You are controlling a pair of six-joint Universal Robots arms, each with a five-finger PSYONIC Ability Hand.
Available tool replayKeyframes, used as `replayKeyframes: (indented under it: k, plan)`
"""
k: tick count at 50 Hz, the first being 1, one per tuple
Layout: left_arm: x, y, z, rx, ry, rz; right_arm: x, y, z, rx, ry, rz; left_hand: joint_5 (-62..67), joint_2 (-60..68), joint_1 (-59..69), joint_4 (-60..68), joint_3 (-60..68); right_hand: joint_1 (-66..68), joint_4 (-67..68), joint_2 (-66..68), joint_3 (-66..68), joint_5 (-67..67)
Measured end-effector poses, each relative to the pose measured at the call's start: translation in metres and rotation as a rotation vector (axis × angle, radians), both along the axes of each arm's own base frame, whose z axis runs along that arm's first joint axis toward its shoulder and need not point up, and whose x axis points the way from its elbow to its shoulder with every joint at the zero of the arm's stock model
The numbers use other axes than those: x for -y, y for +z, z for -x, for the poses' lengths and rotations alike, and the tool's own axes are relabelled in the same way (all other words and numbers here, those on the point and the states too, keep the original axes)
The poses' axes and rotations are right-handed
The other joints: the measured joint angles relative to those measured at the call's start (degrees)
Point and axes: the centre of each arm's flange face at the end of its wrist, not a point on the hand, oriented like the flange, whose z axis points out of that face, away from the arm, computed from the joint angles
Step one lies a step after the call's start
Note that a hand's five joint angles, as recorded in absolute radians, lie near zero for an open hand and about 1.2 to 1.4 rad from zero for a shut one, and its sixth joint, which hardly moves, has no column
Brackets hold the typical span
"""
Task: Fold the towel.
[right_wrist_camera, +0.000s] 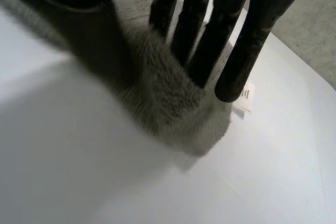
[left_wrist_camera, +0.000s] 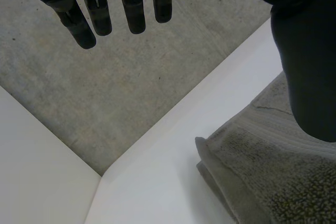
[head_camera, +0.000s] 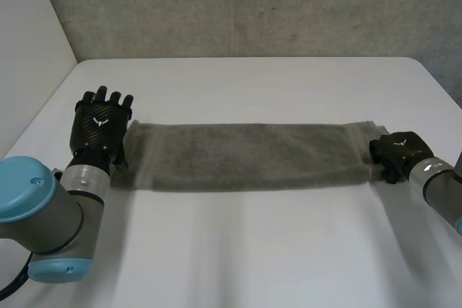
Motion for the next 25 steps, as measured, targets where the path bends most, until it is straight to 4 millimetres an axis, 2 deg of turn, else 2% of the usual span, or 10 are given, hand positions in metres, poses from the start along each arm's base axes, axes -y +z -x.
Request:
replayKeyframes:
  k: [2,6,9,12,16,18,21,22,23,25]
  plan:
    - [0.0,0.0,0.0,0.001,0.0,-0.001,0.003,0.0,0.003,-0.002,-0.013,0.006,0.0,0.0,0.0,0.0,0.0,5.1,5.6,3.6,5.0,5.3]
    - [-0.001,0.0,0.0,0.001,-0.001,-0.002,0.009,0.004,0.013,-0.011,-0.054,0.023,0.0,0.0,0.0,0.0,0.0,5.1,5.7,3.6,5.0,5.3]
    - [-0.001,0.0,0.0,0.001,-0.001,-0.001,0.016,0.012,0.027,-0.031,-0.103,0.046,0.0,0.0,0.0,0.0,0.0,5.1,5.7,3.6,5.0,5.3]
    - [-0.002,0.001,0.0,0.0,-0.001,0.001,0.026,0.024,0.049,-0.072,-0.155,0.079,0.0,0.0,-0.1,0.0,0.0,5.2,5.7,3.6,5.0,5.3]
    - [-0.004,0.003,0.003,-0.002,-0.011,0.005,0.042,0.044,0.086,-0.21,-0.206,0.145,0.0,0.0,-0.2,0.0,-0.1,5.4,5.7,3.6,5.0,5.3]
    - [-0.005,0.005,0.005,-0.003,-0.018,0.008,0.046,0.051,0.093,-0.269,-0.202,0.172,0.0,0.0,-0.2,0.0,-0.1,5.4,5.7,3.6,5.0,5.3]
    - [-0.008,0.01,0.01,-0.007,-0.034,0.021,0.05,0.062,0.086,-0.339,-0.159,0.22,0.0,0.0,-0.2,0.0,-0.1,5.5,5.8,3.6,5.0,5.3]
    - [-0.01,0.015,0.013,-0.012,-0.044,0.034,0.05,0.07,0.071,-0.362,-0.114,0.256,0.0,0.0,-0.2,0.0,-0.1,5.5,5.8,3.6,5.0,5.3]
    - [-0.01,0.017,0.014,-0.014,-0.048,0.04,0.05,0.072,0.064,-0.366,-0.096,0.269,0.0,0.0,-0.2,0.0,-0.1,5.5,5.8,3.6,5.0,5.3]
    - [-0.012,0.025,0.018,-0.023,-0.062,0.063,0.043,0.082,0.029,-0.366,-0.008,0.323,0.0,0.0,-0.2,0.0,-0.1,5.5,5.8,3.6,5.6,5.3]
